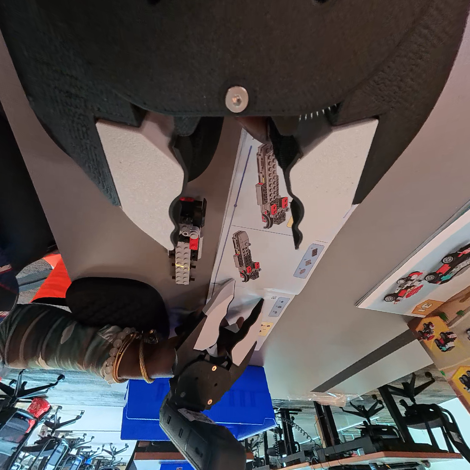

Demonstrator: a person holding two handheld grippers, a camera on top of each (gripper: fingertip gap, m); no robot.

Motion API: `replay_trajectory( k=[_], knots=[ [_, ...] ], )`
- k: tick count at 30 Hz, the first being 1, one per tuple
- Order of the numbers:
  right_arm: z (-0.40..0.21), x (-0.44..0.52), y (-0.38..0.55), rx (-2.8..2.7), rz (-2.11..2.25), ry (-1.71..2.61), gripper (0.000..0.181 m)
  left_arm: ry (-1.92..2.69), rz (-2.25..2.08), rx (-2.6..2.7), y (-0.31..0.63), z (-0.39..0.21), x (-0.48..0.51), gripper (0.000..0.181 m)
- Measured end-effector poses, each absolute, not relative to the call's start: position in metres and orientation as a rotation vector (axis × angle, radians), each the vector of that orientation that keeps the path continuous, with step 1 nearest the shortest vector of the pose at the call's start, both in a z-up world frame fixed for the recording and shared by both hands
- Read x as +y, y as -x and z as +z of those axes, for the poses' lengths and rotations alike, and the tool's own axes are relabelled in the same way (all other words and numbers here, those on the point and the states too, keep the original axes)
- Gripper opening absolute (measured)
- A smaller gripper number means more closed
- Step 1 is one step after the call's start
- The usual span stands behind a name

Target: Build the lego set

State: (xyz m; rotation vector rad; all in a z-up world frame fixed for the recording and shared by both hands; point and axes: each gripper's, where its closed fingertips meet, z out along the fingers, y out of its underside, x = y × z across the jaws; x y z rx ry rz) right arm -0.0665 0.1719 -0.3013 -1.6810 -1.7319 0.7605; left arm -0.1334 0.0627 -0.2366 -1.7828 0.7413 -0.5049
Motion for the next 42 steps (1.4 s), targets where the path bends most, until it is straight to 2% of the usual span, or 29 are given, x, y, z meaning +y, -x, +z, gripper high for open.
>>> replay_trajectory(
  k=[3,5,10,13,15,17,23,27,28,30,33,38,42],
  knots=[
    [-0.289,0.174,0.069,-1.7,0.761,1.605,0.062,1.769,-0.468,0.722,0.137,-0.233,0.064,0.084],
    [-0.276,0.178,0.069,-1.636,0.772,1.556,0.06,1.773,-0.338,0.676,0.151,-0.223,0.064,0.077],
    [-0.257,0.191,0.065,-1.514,0.787,1.533,0.057,1.897,0.408,0.222,0.275,-0.159,0.027,0.064],
    [-0.256,0.189,0.066,-1.51,0.817,1.537,0.056,2.113,0.5,-0.007,0.325,-0.193,-0.002,0.062],
    [-0.26,0.187,0.065,-1.539,0.784,1.532,0.056,2.21,0.517,-0.059,0.338,-0.218,-0.006,0.051],
    [-0.262,0.186,0.065,-1.571,0.744,1.512,0.055,2.183,0.455,-0.061,0.332,-0.22,0.002,0.025],
    [-0.258,0.185,0.063,-1.556,0.772,1.512,0.049,2.15,0.457,-0.198,0.335,-0.222,0.008,0.012],
    [-0.267,0.189,0.055,-1.588,0.739,1.578,0.042,2.16,0.463,-0.221,0.337,-0.223,0.007,0.012],
    [-0.27,0.189,0.052,-1.596,0.732,1.595,0.042,2.165,0.468,-0.212,0.336,-0.221,0.007,0.013],
    [-0.275,0.188,0.048,-1.614,0.746,1.632,0.042,2.117,0.493,-0.168,0.331,-0.207,0.008,0.028],
    [-0.284,0.189,0.043,-1.632,0.737,1.697,0.043,1.984,0.47,-0.045,0.304,-0.176,0.019,0.03],
    [-0.3,0.189,0.04,-1.679,0.686,1.777,0.05,1.876,0.138,0.19,0.224,-0.165,0.049,0.033],
    [-0.301,0.183,0.047,-1.673,0.737,1.767,0.05,1.936,-0.115,0.312,0.18,-0.192,0.07,0.035]
  ],
)
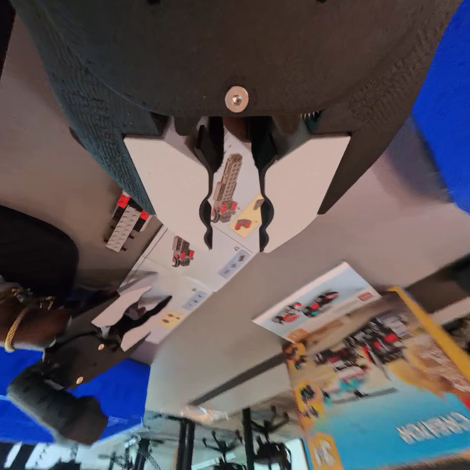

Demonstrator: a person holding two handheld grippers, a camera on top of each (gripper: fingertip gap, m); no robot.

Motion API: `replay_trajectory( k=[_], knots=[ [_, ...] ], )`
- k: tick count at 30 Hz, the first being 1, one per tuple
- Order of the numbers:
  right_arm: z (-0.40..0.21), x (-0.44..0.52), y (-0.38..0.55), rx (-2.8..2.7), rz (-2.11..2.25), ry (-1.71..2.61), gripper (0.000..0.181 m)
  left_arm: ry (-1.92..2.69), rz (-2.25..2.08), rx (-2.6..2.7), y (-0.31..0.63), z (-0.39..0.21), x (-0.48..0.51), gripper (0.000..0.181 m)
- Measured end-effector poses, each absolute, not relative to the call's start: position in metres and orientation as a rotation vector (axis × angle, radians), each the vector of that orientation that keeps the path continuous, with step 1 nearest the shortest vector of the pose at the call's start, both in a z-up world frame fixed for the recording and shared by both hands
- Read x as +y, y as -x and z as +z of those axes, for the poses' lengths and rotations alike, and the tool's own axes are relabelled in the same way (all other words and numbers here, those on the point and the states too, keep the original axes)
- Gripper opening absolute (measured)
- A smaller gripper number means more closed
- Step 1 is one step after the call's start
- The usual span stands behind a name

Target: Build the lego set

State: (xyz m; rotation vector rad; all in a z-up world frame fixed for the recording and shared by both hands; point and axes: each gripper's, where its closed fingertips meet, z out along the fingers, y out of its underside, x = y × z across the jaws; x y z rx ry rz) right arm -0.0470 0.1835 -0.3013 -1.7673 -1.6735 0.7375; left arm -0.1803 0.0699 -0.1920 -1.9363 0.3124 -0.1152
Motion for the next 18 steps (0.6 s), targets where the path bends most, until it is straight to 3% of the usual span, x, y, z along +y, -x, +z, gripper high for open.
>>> replay_trajectory(
  k=[5,11,18],
  knots=[
    [-0.301,0.181,0.052,-1.659,0.762,1.753,0.05,2.104,-0.223,0.447,0.16,-0.231,0.11,0.041],
    [-0.301,0.181,0.053,-1.647,0.763,1.754,0.051,2.388,-0.032,0.487,0.19,-0.284,0.133,0.047],
    [-0.301,0.182,0.054,-1.645,0.761,1.759,0.051,2.391,-0.07,0.477,0.196,-0.301,0.128,0.048]
  ],
)
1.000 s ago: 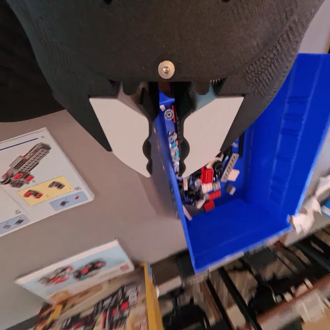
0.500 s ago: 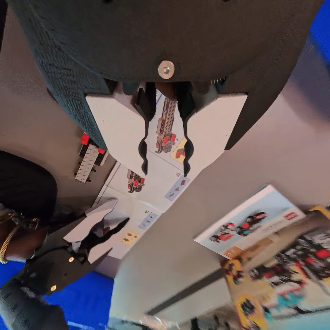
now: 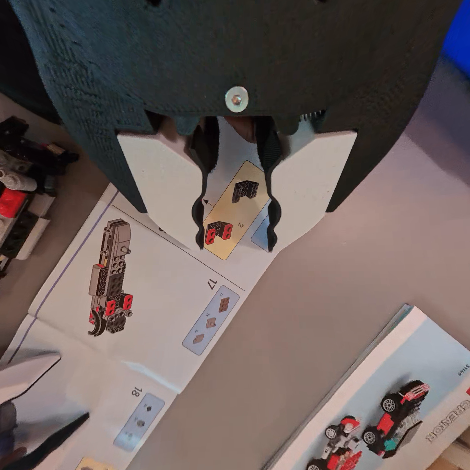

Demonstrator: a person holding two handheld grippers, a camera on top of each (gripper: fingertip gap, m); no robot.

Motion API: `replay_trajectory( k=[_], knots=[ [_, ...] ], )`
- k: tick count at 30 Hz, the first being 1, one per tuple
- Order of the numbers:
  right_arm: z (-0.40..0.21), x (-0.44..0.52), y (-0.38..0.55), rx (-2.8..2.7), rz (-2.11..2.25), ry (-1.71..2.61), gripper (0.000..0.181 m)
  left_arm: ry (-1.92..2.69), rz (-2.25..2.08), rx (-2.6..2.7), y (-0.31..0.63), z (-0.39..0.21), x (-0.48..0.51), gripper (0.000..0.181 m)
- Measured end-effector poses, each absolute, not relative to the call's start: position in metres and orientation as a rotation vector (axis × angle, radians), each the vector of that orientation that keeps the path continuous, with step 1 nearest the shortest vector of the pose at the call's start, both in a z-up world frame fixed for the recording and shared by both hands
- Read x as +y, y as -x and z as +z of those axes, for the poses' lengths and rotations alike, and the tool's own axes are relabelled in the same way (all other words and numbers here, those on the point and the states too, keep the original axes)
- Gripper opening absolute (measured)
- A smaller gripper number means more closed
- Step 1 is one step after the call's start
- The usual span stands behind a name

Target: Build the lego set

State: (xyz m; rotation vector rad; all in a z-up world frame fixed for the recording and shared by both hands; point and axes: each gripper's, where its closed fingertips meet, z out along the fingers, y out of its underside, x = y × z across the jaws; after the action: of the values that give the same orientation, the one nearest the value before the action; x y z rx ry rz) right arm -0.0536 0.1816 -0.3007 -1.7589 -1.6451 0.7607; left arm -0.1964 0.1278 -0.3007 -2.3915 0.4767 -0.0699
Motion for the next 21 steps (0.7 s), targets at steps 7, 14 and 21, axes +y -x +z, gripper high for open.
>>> replay_trajectory(
  k=[7,14,21],
  knots=[
    [-0.3,0.18,0.062,-1.582,0.706,1.815,0.037,2.379,0.012,0.472,0.208,-0.297,0.126,0.051],
    [-0.274,0.167,0.07,-1.548,0.927,1.685,0.054,2.07,0.007,0.176,0.235,-0.238,0.138,0.048],
    [-0.283,0.164,0.068,-1.669,0.861,1.605,0.045,1.878,0.094,0.064,0.255,-0.206,0.134,0.023]
  ],
)
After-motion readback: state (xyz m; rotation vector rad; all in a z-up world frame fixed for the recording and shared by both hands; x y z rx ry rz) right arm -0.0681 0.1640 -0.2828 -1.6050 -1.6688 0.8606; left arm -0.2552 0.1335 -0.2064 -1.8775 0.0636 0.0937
